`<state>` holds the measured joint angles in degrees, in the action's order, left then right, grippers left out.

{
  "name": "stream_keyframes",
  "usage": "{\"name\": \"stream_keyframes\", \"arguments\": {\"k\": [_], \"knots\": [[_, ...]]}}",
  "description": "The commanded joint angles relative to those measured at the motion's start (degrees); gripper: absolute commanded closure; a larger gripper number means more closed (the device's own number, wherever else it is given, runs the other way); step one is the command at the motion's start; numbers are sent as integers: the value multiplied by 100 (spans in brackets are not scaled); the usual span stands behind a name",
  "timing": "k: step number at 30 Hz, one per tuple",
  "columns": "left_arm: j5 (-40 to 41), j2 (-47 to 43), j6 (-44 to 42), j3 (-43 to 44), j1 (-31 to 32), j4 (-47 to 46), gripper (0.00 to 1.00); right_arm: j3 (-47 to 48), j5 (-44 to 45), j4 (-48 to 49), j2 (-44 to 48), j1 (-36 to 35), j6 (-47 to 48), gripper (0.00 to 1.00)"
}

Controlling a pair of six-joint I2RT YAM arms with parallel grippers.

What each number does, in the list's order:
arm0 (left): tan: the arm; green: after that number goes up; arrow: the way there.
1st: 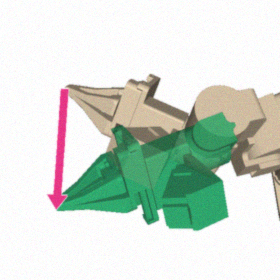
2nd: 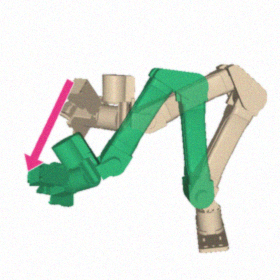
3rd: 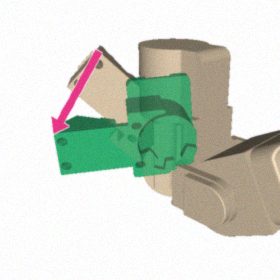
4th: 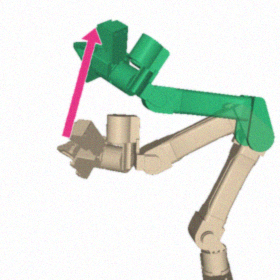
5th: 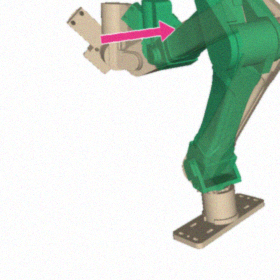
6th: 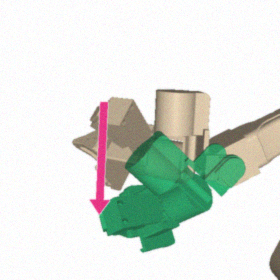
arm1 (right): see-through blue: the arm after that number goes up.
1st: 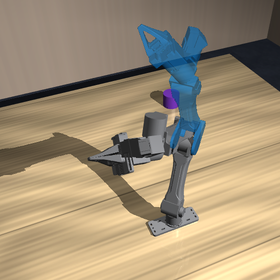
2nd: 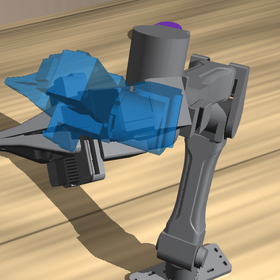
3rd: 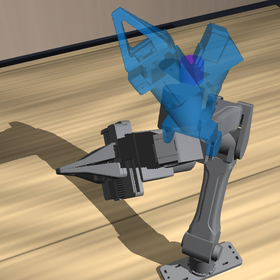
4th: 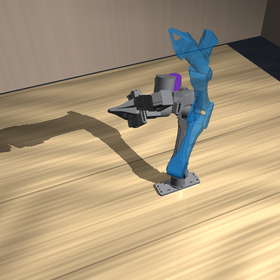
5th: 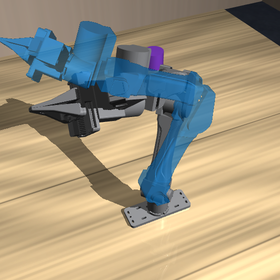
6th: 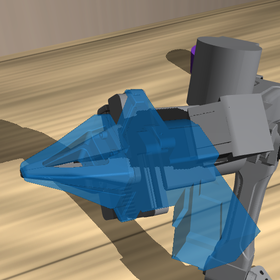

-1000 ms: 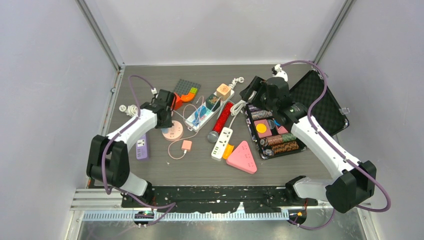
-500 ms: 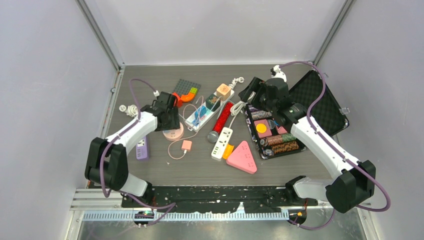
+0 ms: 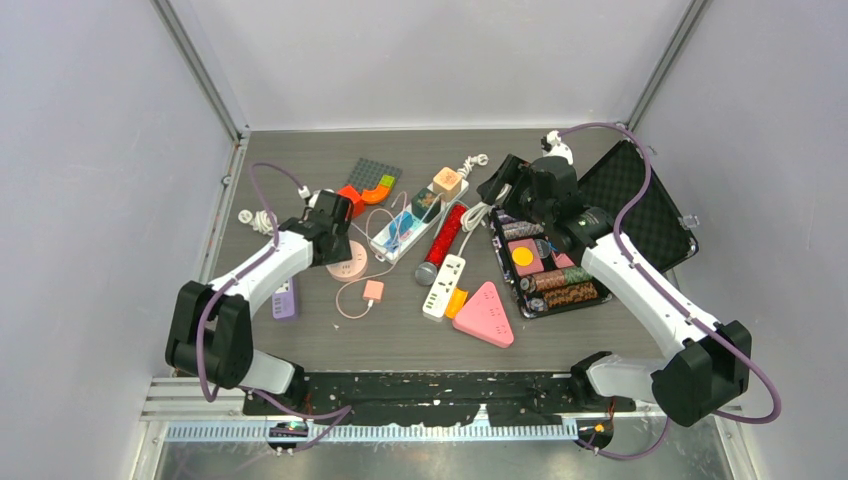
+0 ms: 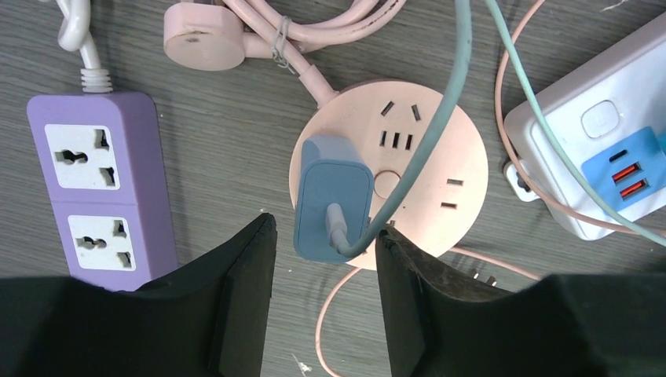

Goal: Insert the plug
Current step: Press the plug into the socket.

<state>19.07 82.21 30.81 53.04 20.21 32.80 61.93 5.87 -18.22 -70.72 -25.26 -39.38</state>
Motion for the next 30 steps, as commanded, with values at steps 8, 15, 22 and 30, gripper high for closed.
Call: {"name": "stream_keyframes", "arguments": {"k": [8,15,22,30], "knots": [[161,-370,-40,90,18,-312,43,178,-94,98,-19,21,458,18],[394,-1574,-136,10,18,284,31,1064,118,-477,-686,-626,948,18],[1130,-2892,-337,568,18,1331,10,2366,778,-990,-1693,-2072,1157,20],[1536,-4243,-648,892,18,1502,1,3766,1855,-1047,-3327,-3456,885,16]]}}
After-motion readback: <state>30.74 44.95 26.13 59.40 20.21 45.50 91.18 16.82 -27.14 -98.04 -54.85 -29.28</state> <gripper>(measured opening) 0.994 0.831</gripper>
